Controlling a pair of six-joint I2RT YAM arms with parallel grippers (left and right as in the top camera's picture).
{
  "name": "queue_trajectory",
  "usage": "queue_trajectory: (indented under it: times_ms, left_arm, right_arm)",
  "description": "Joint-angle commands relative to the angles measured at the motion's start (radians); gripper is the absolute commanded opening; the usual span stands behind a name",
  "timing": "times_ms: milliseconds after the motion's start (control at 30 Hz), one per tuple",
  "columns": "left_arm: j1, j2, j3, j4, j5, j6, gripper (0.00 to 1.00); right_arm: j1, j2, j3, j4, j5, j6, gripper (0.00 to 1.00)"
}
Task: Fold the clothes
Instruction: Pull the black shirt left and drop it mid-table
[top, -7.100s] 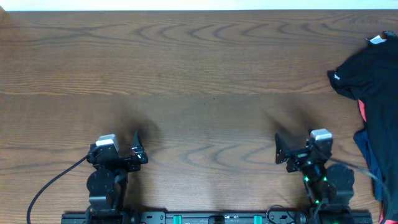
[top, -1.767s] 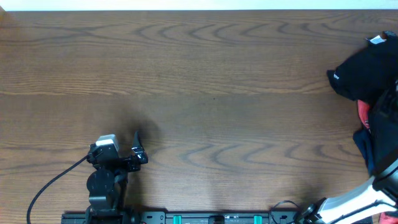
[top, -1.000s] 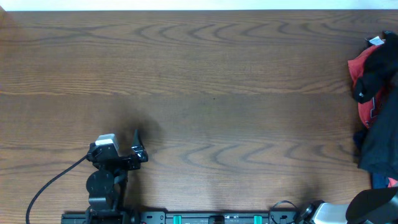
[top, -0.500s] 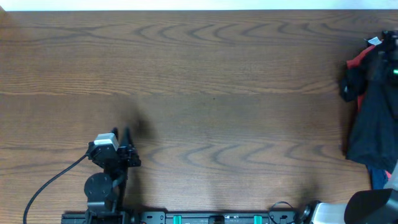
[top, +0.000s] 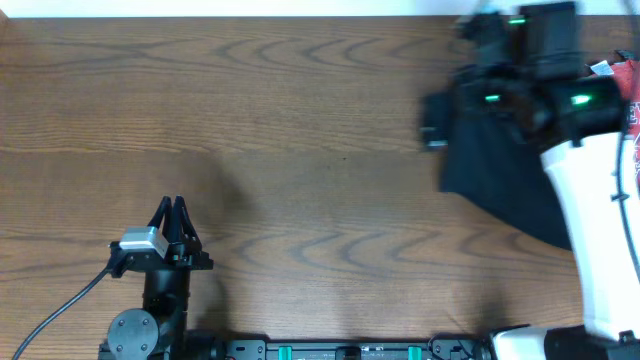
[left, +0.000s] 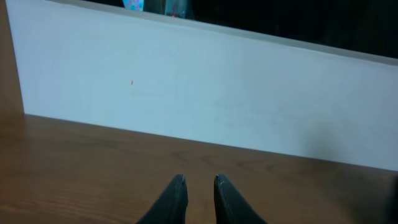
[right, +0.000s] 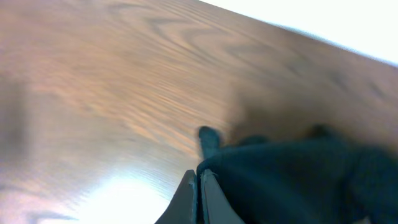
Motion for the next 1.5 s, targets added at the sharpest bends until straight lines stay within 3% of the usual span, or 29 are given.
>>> queue_trajectory:
  times_ms: [0,200,400,700,867,933,1033,1100,1133,1167,1200,1467]
  left_arm:
    - [0.005,-0.004,0.009,-0.016,0.001,-0.001,0.19]
    - [0.005,0.012,0.009,-0.023,-0.006,-0.001,0.19]
    - [0.005,0.059,0.009,-0.026,-0.006,-0.001,0.19]
    - [0.004,0.264,0.009,-0.026,-0.004,-0.006,0.19]
    - [0.004,0.361,0.009,-0.009,0.053,-0.086,0.19]
    - [0.004,0.389,0.009,0.000,0.082,-0.086,0.27]
    - [0.004,0.419,0.009,0.001,0.082,-0.086,0.28]
    - [0.004,0.433,0.009,0.001,0.082,-0.086,0.36]
    - [0.004,0.436,0.009,0.001,0.082,-0.086,0.39]
    - [0.004,0.439,0.009,0.002,0.082,-0.086,0.39]
    - [0.005,0.439,0.009,0.003,0.082,-0.086,0.39]
    - [0.003,0.460,0.009,0.000,0.144,-0.108,0.39]
  right_arm:
    - [0.142,-0.035,0.042,0.026,0.039,-0.015,0.01]
    - [0.270,-0.026,0.042,0.038,0.045,-0.016,0.01]
    - [0.280,-0.011,0.042,-0.006,0.016,-0.014,0.01]
    - [0.417,0.069,0.041,-0.002,-0.043,-0.032,0.01]
    - [0.517,0.129,0.041,0.053,-0.039,0.002,0.01]
    - [0.531,0.152,0.041,0.081,-0.039,0.031,0.01]
    - [0.531,0.177,0.041,0.107,-0.039,0.062,0.01]
    - [0.530,0.193,0.041,0.117,-0.039,0.065,0.02]
    - [0.530,0.198,0.041,0.119,-0.039,0.065,0.37]
    - [0.530,0.200,0.041,0.120,-0.038,0.064,0.95]
    - [0.530,0.201,0.041,0.124,-0.027,0.061,0.98]
    - [0.463,0.198,0.116,0.125,0.137,0.086,0.99]
